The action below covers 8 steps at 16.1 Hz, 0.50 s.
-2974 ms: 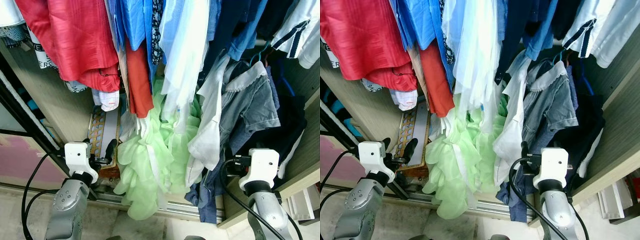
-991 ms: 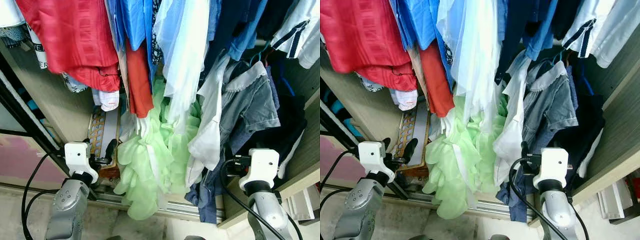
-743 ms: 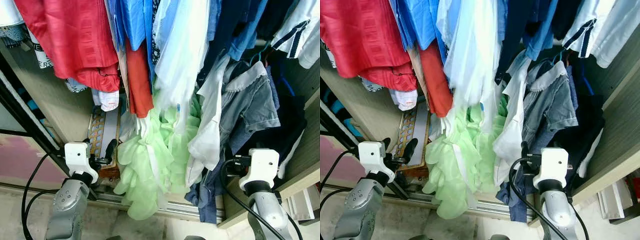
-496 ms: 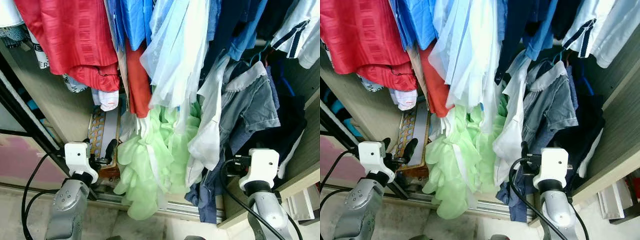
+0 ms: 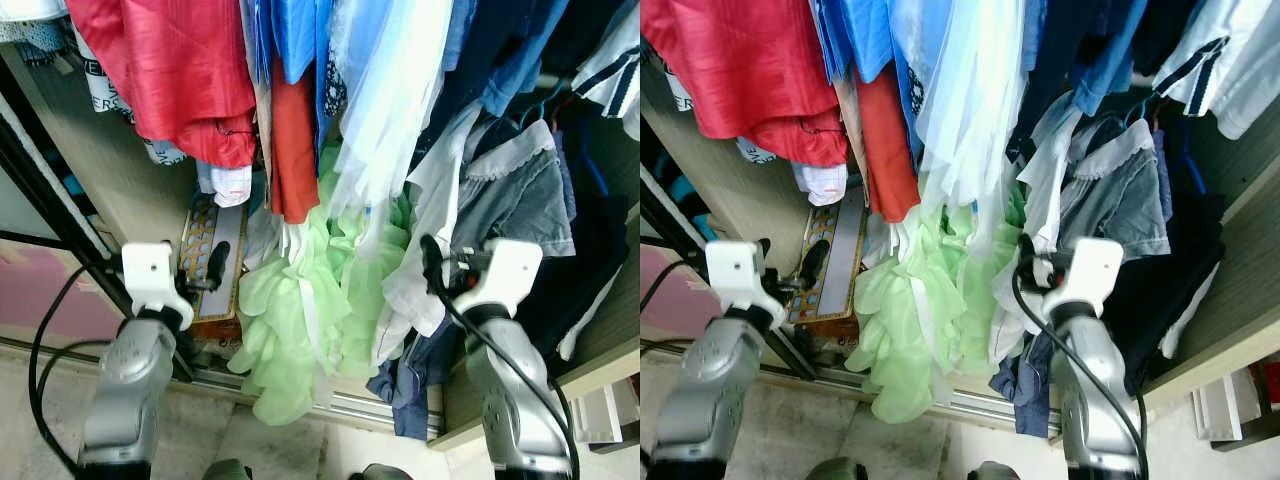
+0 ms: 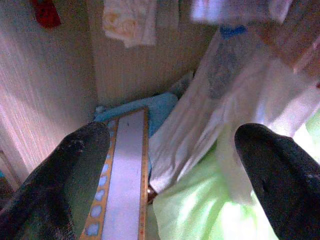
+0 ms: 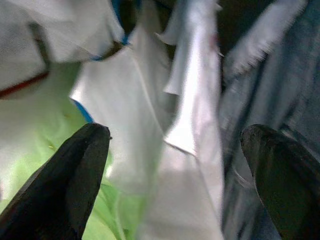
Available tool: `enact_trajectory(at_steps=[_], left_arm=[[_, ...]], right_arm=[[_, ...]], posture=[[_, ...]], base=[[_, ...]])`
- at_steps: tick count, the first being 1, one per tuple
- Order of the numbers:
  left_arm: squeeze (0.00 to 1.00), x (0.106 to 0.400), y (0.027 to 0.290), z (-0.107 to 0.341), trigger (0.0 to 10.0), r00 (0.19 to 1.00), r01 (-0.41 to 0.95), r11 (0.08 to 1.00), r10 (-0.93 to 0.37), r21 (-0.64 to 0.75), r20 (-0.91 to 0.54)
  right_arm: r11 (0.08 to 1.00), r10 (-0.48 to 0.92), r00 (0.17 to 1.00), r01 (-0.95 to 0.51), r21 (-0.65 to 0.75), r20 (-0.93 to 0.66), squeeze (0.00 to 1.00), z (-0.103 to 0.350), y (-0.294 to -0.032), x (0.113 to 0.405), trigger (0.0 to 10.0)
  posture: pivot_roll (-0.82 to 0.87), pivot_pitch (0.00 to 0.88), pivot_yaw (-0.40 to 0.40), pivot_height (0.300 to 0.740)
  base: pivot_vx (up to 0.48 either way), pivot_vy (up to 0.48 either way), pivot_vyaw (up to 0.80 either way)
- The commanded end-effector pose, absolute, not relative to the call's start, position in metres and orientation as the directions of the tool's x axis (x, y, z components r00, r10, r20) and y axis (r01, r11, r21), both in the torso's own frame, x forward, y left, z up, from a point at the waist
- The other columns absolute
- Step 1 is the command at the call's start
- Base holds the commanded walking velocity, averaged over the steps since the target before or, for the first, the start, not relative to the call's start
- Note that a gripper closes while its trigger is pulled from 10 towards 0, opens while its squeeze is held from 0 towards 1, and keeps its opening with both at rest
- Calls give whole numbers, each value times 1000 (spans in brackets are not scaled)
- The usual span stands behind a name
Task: Clean up the room
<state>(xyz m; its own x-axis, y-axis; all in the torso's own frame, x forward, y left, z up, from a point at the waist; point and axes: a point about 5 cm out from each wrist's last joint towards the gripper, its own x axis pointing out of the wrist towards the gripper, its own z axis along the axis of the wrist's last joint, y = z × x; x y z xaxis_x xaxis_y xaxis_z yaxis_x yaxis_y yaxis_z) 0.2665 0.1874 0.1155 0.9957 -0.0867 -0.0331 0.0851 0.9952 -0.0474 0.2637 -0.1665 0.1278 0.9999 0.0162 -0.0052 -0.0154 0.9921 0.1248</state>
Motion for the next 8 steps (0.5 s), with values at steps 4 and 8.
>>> enact_trajectory(at_steps=[4, 8], left_arm=[[0, 267, 191, 116, 10000, 997, 73, 997, -74, -30, -20], [0, 265, 197, 126, 10000, 991, 27, 995, -39, 96, 129]], right_arm=[[998, 29, 998, -26, 56, -54, 0, 117, -172, 266, 10000], [987, 121, 991, -115, -111, 56, 0, 123, -168, 264, 10000]], posture=[[-14, 24, -36, 740], [-14, 3, -49, 740]], base=[[0, 0, 0], [0, 0, 0]])
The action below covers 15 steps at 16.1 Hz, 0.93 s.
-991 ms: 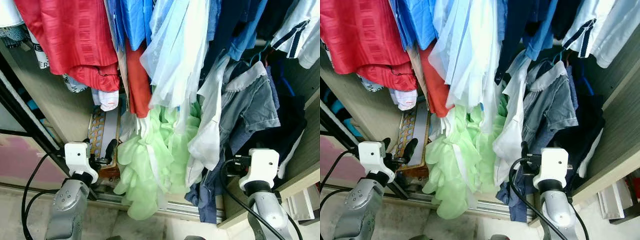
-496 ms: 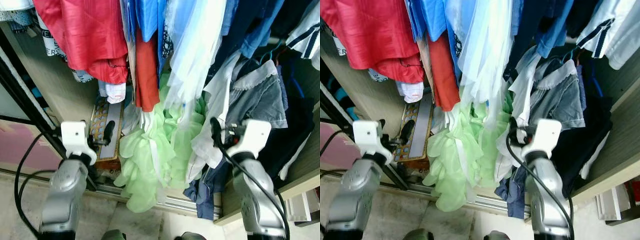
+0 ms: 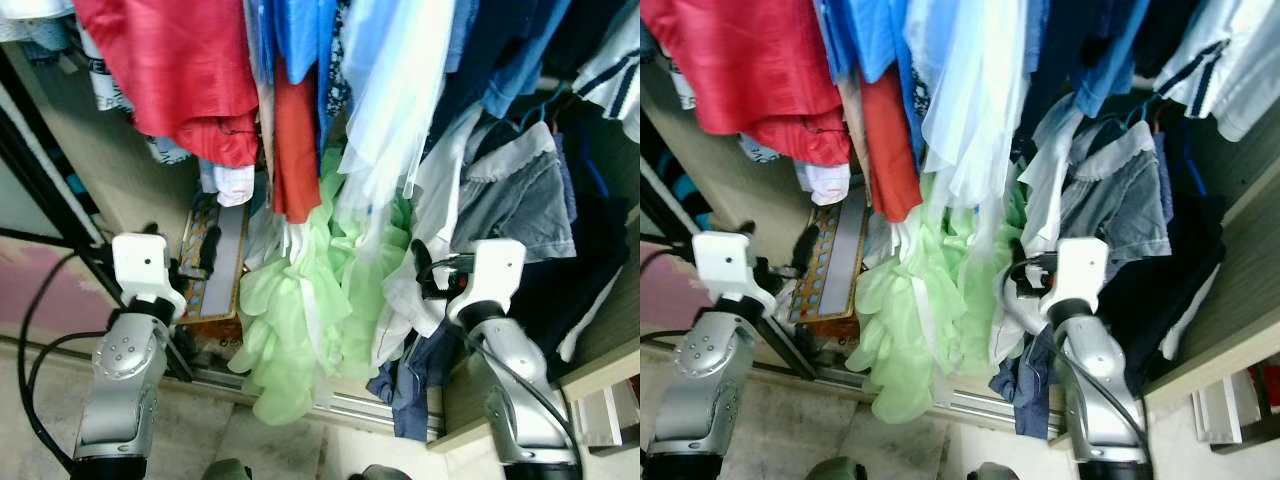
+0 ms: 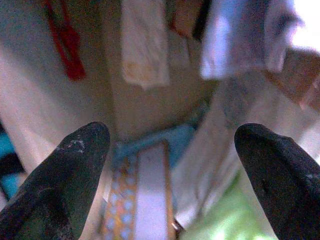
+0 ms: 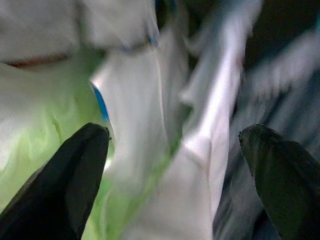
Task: Clean up the room
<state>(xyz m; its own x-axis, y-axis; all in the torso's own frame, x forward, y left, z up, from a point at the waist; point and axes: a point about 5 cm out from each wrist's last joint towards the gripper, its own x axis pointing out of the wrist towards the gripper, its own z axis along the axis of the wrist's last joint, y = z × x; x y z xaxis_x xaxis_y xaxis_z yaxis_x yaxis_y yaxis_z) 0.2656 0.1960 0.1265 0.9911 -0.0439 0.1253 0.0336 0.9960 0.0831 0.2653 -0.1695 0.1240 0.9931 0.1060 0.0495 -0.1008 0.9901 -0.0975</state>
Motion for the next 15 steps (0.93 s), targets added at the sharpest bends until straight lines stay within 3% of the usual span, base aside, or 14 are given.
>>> enact_trajectory(at_steps=[1, 3, 6, 8, 12, 15], left_arm=[[0, 265, 200, 126, 10000, 986, -9, 994, -10, 109, 166], [0, 259, 202, 108, 10000, 991, -69, 988, 51, 140, 126], [0, 256, 197, 86, 10000, 998, -20, 991, 12, 135, 59], [0, 253, 201, 63, 10000, 1000, 19, 992, -17, 127, -14], [0, 253, 202, 54, 10000, 1000, 10, 996, -8, 88, -19], [0, 248, 205, 44, 10000, 995, -12, 995, 22, 96, -99]], right_arm=[[987, 105, 990, -92, -133, 90, 0, 123, -170, 262, 10000], [995, 78, 996, -74, -73, 50, 0, 108, -176, 252, 10000], [989, 109, 994, -107, -102, 13, 0, 88, -175, 242, 10000], [998, 47, 999, -47, -36, -21, 0, 69, -183, 244, 10000], [997, 24, 1000, -24, -78, -11, 0, 65, -179, 248, 10000], [985, 102, 995, -100, -143, 5, 0, 67, -173, 245, 10000]], posture=[[-18, 0, -49, 740], [-33, 0, -58, 740], [-27, 0, -63, 740], [-27, 0, -34, 740], [-29, 0, -26, 740], [-22, 0, -43, 740]], base=[[0, 0, 0], [0, 0, 0], [0, 0, 0], [0, 0, 0], [0, 0, 0], [0, 0, 727]])
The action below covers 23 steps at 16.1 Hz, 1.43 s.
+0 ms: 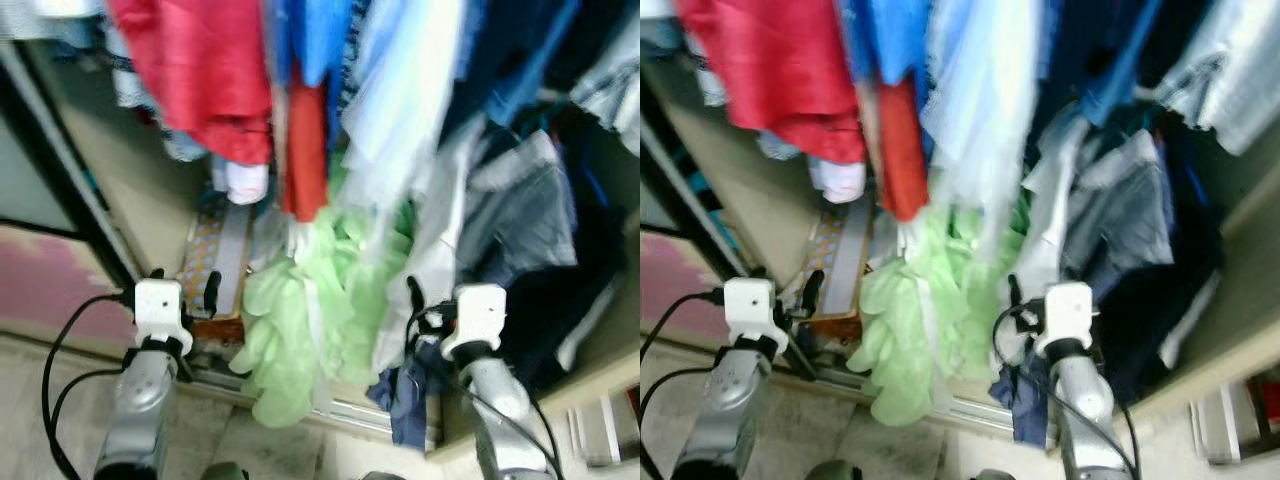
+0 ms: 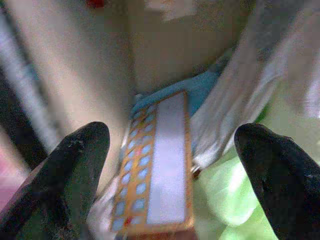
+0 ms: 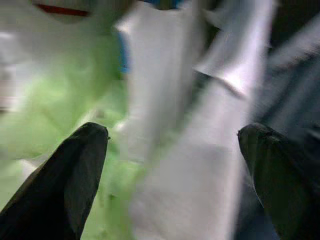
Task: Clean up the room
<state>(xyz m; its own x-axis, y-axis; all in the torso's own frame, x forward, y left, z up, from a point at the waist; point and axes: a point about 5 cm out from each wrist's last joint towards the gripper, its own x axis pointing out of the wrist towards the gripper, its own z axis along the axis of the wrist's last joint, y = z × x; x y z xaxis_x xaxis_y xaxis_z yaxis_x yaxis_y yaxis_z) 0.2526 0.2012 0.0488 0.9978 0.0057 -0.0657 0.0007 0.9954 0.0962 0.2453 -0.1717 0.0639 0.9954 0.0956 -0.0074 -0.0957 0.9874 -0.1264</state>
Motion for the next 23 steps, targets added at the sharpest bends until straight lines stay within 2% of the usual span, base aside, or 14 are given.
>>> enact_trajectory(at_steps=[1, 2, 4, 10, 12, 14, 16, 20, 23], left_arm=[[0, 245, 207, 42, 10000, 993, -18, 997, 27, 76, -117], [0, 234, 213, 39, 10000, 988, -27, 997, 37, 67, -152], [0, 222, 212, 38, 10000, 983, 60, 998, -54, 30, -178], [0, 218, 209, 53, 10000, 978, 108, 993, -98, 44, -184], [0, 221, 215, 53, 10000, 982, 64, 998, -58, 24, -181], [0, 224, 220, 45, 10000, 969, -31, 999, 23, -28, -246], [0, 230, 218, 52, 10000, 972, 33, 999, -42, -39, -232], [0, 235, 219, 61, 10000, 981, 16, 1000, -13, 11, -192], [0, 231, 209, 68, 10000, 988, 12, 1000, -11, 6, -151]], right_arm=[[985, 99, 995, -97, -143, 7, 0, 68, -174, 243, 10000], [990, 75, 997, -73, -121, 8, 0, 71, -177, 237, 10000], [990, 82, 997, -82, -112, 0, 0, 75, -176, 228, 10000], [979, 203, 979, -202, -36, 16, 0, 88, -163, 234, 10000], [977, 210, 977, -209, -30, 23, 0, 91, -161, 237, 10000], [977, 214, 977, -213, -21, 21, 0, 92, -160, 239, 10000], [975, 221, 975, -220, -19, 20, 0, 93, -160, 243, 10000], [978, 210, 978, -209, -18, 20, 0, 96, -162, 243, 10000], [984, 176, 984, -176, -31, 12, 0, 95, -168, 240, 10000]], posture=[[-21, 0, -43, 740], [-16, 0, -47, 740], [-17, 0, -57, 740], [5, 41, -49, 740], [6, 50, -50, 740], [4, 54, -56, 740], [3, 60, -57, 740], [-4, 72, -56, 740], [-9, 73, -67, 740]], base=[[0, 0, 800], [0, 0, 800], [0, 0, 800], [0, 0, 800], [0, 0, 800], [0, 0, 800], [0, 0, 800], [0, 0, 800], [0, 0, 800]])
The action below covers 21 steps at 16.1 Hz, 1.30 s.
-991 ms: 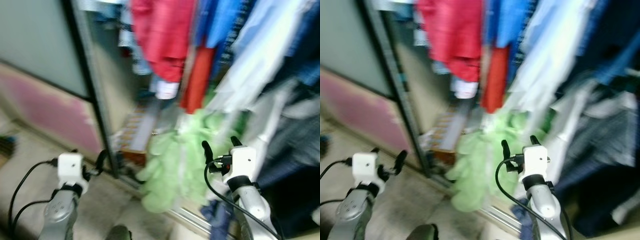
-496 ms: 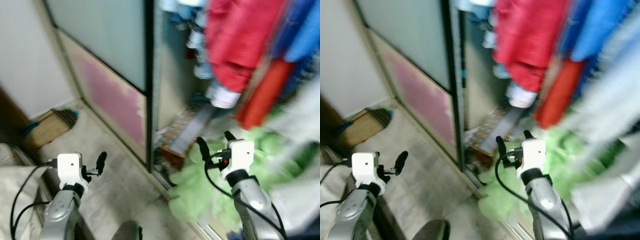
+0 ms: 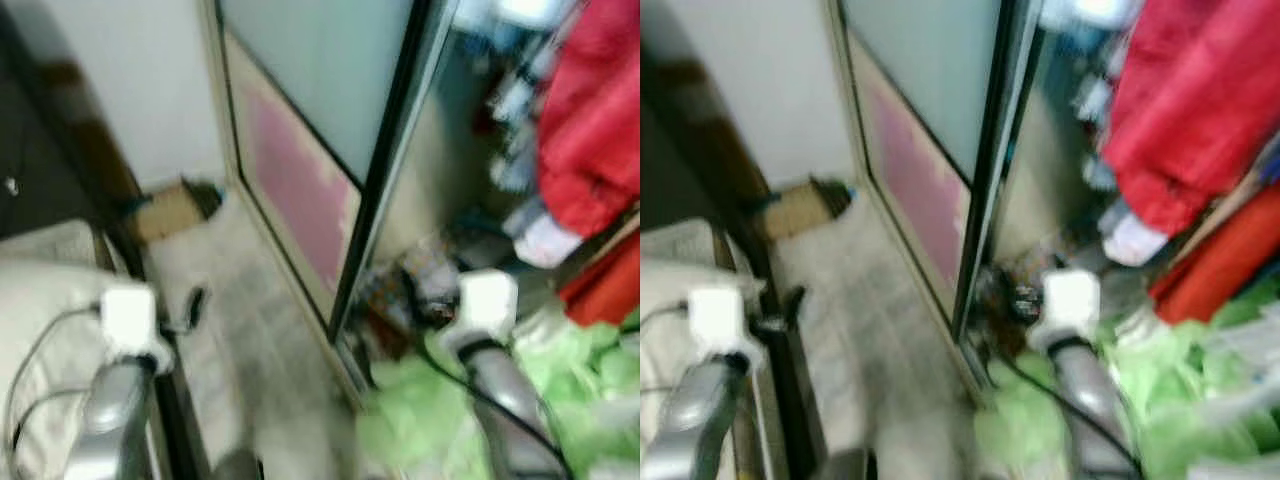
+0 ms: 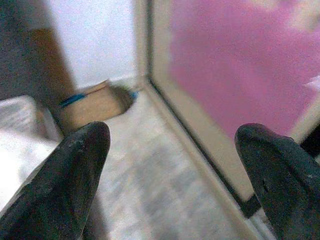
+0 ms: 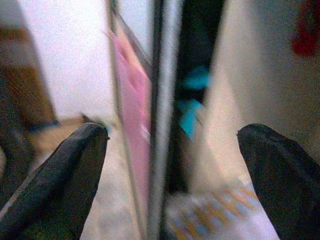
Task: Clean up the room
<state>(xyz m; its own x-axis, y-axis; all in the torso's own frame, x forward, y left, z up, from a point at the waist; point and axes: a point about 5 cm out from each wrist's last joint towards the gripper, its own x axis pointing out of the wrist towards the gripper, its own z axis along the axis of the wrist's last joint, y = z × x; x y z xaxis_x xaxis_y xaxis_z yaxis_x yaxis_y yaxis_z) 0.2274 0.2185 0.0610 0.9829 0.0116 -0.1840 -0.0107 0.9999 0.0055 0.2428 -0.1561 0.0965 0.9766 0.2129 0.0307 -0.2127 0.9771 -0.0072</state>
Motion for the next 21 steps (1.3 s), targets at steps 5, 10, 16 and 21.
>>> enact_trajectory(at_steps=[5, 10, 16, 21], left_arm=[[0, 230, 207, 74, 10000, 993, -47, 999, 47, 2, -109], [0, 231, 202, 73, 10000, 994, -29, 999, 31, 18, -105], [0, 234, 206, 57, 10000, 991, -64, 997, 68, 41, -117], [0, 259, 217, 53, 10000, 992, -67, 994, 76, 86, -106]], right_arm=[[993, 115, 993, -115, -30, -11, 0, 93, -180, 241, 10000], [994, 108, 994, -109, -32, -15, 0, 93, -181, 243, 10000], [992, 70, 997, -73, -107, -30, 0, 73, -185, 240, 10000], [990, 44, 999, -48, -133, -32, 0, 62, -188, 249, 10000]], posture=[[-13, 89, -76, 740], [-15, 87, -73, 740], [-5, 0, -52, 740], [-26, 0, -41, 740]], base=[[0, 0, 800], [0, 0, 800], [0, 0, 800], [0, 0, 800]])
